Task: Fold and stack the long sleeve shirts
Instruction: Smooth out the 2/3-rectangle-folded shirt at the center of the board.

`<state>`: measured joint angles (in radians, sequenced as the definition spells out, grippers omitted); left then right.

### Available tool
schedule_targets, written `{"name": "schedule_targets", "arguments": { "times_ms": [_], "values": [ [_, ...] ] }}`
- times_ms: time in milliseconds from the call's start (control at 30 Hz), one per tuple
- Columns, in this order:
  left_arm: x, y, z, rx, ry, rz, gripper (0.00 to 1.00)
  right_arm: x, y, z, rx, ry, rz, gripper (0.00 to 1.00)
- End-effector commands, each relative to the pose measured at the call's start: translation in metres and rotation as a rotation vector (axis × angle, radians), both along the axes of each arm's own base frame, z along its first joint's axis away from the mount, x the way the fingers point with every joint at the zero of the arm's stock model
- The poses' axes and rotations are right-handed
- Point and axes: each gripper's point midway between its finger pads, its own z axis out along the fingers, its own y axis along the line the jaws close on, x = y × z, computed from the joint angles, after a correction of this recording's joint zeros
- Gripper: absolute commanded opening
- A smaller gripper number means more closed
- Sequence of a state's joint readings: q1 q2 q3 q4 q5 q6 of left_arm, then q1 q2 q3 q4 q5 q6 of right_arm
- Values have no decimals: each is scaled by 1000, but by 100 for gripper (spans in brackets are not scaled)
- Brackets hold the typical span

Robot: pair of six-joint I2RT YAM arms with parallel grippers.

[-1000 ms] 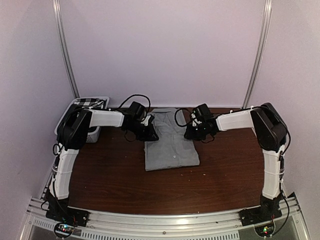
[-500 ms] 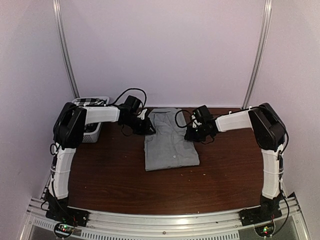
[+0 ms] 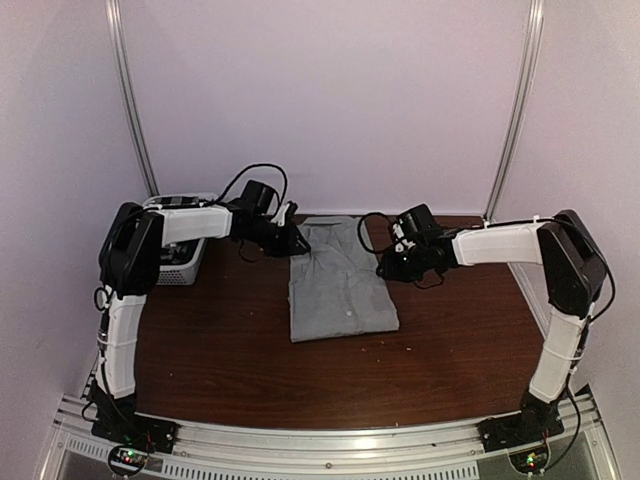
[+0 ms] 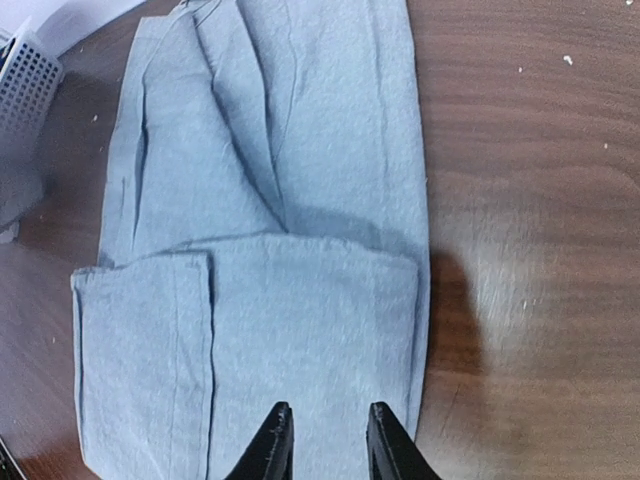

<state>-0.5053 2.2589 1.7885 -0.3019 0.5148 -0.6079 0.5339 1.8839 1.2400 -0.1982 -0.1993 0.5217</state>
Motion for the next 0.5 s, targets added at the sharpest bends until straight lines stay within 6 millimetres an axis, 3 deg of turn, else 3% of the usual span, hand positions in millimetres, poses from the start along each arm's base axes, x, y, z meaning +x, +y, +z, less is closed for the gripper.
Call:
{"name": "schedule_targets", "arguments": {
  "times_ms": [0,233,467],
  "values": [
    [-26,6,38,-50,-41,-21,18,-38,0,4,-37,6,43,28],
    [-97,33,38,-48,-1,-45,18,-87,1,3,-12,30,86,28],
    [-168,19,7,-23,88,-128,18,-115,9,-11,-29,64,133,28]
  ]
}}
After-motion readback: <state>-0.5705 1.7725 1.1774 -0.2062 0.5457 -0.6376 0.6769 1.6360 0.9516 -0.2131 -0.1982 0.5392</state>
